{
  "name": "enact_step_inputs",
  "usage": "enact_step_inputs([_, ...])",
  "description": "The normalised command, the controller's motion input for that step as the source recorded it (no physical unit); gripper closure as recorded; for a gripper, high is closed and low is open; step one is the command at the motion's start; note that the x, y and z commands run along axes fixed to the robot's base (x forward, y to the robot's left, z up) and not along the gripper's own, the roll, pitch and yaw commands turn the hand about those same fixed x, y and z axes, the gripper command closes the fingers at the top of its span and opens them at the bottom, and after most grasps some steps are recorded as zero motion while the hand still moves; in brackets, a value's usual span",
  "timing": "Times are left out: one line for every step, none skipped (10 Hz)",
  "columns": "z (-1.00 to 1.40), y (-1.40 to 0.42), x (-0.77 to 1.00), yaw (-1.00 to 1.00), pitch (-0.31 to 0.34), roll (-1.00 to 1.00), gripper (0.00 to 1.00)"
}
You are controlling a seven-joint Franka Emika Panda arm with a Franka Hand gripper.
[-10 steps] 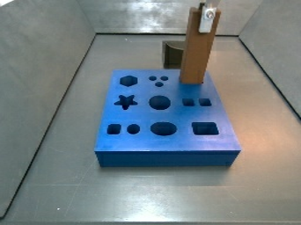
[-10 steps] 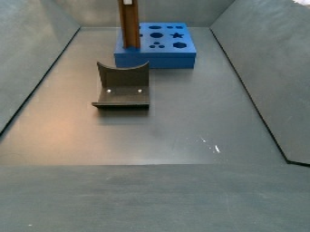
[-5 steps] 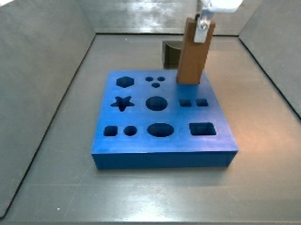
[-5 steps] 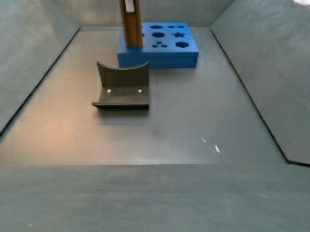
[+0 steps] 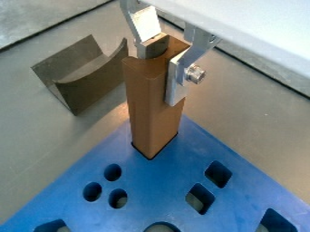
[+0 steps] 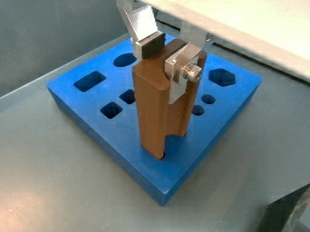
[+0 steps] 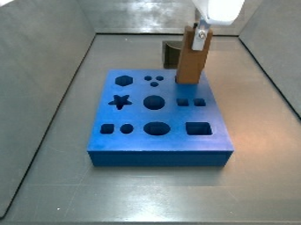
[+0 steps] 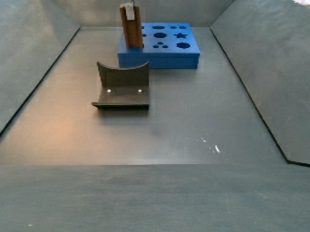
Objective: Insert the arch object.
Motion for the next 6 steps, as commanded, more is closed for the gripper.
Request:
enact_step_inputs([-0.15, 0.06, 0.09, 0.0, 0.043, 0.0, 1.0])
enact_step_inputs([-0.21, 0.11, 0.02, 0.0, 0.059, 0.08, 1.0])
enact_step_inputs([-0.22, 0.17, 0.0, 0.0, 0.074, 0.1, 1.0])
enact_step_inputs([-0.18, 0.17, 0.0, 0.05, 0.004, 0.06, 1.0])
enact_step_inputs([-0.06, 0.0, -0.17, 0.0, -0.064, -0.02, 1.0])
enact_step_inputs([0.0, 0.0, 0.0, 0.0, 0.0, 0.0, 1.0])
